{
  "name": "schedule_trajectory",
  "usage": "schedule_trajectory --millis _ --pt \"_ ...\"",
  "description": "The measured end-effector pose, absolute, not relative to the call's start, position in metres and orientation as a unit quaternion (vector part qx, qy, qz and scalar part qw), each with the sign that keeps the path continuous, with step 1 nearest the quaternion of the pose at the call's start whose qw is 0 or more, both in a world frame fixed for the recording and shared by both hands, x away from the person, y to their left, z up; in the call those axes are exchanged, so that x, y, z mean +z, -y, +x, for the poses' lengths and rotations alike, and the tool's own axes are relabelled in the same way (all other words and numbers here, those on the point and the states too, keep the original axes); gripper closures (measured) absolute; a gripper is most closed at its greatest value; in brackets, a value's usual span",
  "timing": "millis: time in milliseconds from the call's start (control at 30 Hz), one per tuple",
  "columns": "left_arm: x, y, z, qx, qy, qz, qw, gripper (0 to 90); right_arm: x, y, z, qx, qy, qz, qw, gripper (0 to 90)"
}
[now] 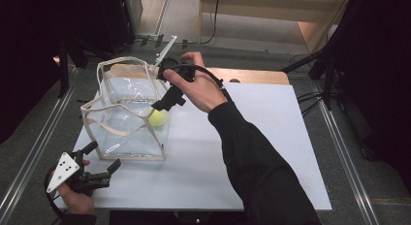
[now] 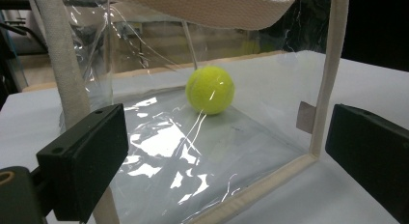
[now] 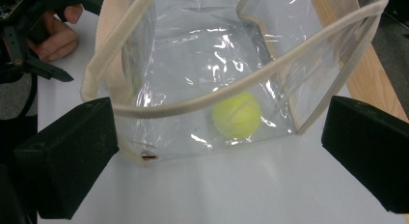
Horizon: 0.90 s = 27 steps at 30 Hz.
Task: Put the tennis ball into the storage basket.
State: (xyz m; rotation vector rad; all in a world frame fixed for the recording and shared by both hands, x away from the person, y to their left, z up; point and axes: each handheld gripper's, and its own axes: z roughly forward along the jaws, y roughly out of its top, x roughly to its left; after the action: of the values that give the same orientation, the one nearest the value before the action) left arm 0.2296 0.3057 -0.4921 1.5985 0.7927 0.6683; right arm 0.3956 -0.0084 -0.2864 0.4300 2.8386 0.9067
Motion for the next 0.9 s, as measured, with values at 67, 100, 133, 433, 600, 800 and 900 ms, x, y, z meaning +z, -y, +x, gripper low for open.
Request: schedule_trajectory --millis 67,100,133,433,600,800,900 --pt "-0.492 -0.306 0.230 0.285 -0.339 0.684 0.580 1.3 -0.288 0.012 0.394 0.301 -0.940 0.146 0.067 0.0" --pt "-0.492 -0.306 0.229 0.285 -0.340 0.684 0.580 1.3 -0.288 0.014 0.394 0.301 -0.940 0.147 0.067 0.0" --pt "-0.492 -0.306 0.229 0.285 -0.339 0.683 0.580 1.3 -0.289 0.016 0.394 0.302 -0.940 0.146 0.066 0.0" --pt "-0.492 -0.305 0.229 0.285 -0.340 0.683 0.580 1.3 -0.299 0.032 0.389 0.307 -0.936 0.156 0.069 0.0" --pt "-0.492 -0.305 0.229 0.285 -0.340 0.684 0.579 1.3 -0.309 0.040 0.386 0.313 -0.933 0.164 0.070 0.0" --pt "-0.492 -0.305 0.229 0.285 -0.339 0.686 0.578 1.3 -0.326 0.049 0.381 0.314 -0.931 0.174 0.066 0.0" --pt "-0.492 -0.305 0.229 0.285 -0.339 0.685 0.578 1.3 -0.333 0.053 0.379 0.321 -0.927 0.180 0.069 0.0"
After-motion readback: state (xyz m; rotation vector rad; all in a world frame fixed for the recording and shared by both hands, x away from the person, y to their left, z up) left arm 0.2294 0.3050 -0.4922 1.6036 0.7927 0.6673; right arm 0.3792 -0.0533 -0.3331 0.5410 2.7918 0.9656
